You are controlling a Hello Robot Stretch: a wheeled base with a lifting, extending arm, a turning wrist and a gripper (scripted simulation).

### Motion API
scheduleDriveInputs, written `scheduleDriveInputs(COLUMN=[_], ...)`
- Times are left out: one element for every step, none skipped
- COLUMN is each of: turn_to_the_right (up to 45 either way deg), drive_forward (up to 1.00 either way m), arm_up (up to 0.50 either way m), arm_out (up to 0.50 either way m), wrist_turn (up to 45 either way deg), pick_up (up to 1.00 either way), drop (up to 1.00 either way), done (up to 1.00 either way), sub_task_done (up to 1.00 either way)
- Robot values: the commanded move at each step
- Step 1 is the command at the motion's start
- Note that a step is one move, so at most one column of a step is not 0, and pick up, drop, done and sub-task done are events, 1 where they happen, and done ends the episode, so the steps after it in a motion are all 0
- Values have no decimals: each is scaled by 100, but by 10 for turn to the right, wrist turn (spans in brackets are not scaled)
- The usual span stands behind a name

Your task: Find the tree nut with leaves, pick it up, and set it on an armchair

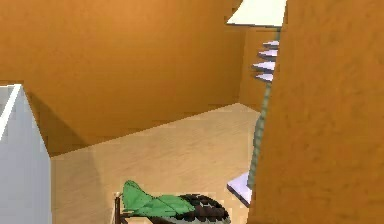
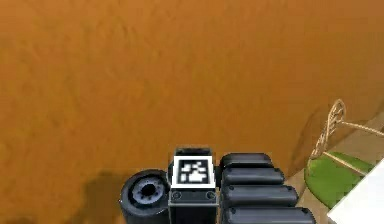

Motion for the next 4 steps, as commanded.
scheduleDriveInputs(turn_to_the_right=[0,-90,0,-90], drive_forward=[100,0,40,0], arm_up=[0,0,0,0], arm_out=[0,0,0,0], wrist_turn=[0,0,0,0], pick_up=[0,0,0,0], drop=[0,0,0,0], done=[0,0,0,0], sub_task_done=[0,0,0,0])
